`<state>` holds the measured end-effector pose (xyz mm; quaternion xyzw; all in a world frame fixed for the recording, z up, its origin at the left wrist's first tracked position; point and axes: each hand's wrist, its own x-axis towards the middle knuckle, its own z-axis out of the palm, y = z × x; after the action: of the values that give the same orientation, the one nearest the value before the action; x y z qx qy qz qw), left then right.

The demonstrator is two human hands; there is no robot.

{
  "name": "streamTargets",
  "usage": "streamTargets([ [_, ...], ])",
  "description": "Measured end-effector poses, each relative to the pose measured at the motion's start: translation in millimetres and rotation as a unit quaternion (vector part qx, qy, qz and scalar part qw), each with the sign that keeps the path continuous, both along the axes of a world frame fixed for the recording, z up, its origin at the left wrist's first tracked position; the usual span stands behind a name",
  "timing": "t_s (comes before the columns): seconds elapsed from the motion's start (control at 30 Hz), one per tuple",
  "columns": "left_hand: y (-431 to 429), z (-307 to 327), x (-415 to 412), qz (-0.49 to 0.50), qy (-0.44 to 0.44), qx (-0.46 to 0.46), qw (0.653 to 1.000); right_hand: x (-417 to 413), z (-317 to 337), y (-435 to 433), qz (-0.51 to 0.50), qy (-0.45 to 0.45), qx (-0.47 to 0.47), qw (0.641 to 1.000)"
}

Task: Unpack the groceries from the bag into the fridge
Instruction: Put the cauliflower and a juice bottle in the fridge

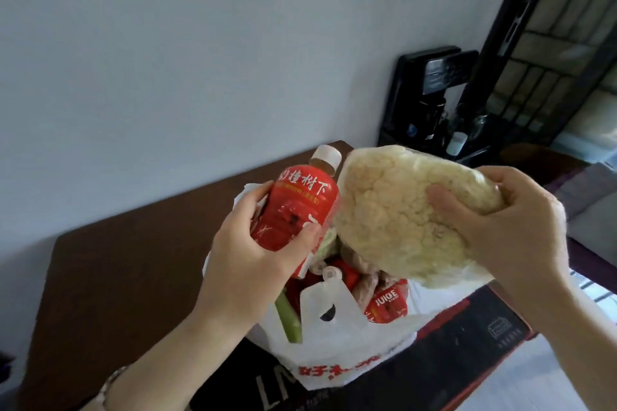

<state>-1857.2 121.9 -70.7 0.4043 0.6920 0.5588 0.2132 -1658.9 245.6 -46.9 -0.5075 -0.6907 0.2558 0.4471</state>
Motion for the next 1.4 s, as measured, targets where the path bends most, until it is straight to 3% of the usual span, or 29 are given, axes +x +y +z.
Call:
streamTargets([
  [0.2, 9, 20, -7, -0.022, 0.032, 0.095, 0.995, -12, 11, -16, -0.095, 0.117, 0.049, 0.987],
  [0.37, 9, 25, 11, -0.043, 0.049, 0.113, 0.992, 21, 24, -34, -0.175, 0.158, 0.093, 0.967],
  [0.63, 52, 30, 120, -0.194, 0.144, 0.100, 0.965, 159, 38, -63, -0.291, 0.096, 0.124, 0.944],
  [0.83, 81, 23, 287, -0.352, 0.200, 0.127, 0.906, 336, 17, -120, -0.437, 0.069, 0.076, 0.893],
  [1.1, 50, -1, 596, -0.541, 0.154, 0.102, 0.821, 592, 8, -265, -0.616, 0.048, 0.032, 0.786],
  [1.23, 22, -2, 740, -0.615, 0.124, 0.076, 0.775, 692, 10, -328, -0.688, 0.000, 0.026, 0.725],
  [1.4, -12, -3, 895, -0.688, 0.125, 0.083, 0.710, 797, 12, -390, -0.752, 0.005, 0.042, 0.658],
])
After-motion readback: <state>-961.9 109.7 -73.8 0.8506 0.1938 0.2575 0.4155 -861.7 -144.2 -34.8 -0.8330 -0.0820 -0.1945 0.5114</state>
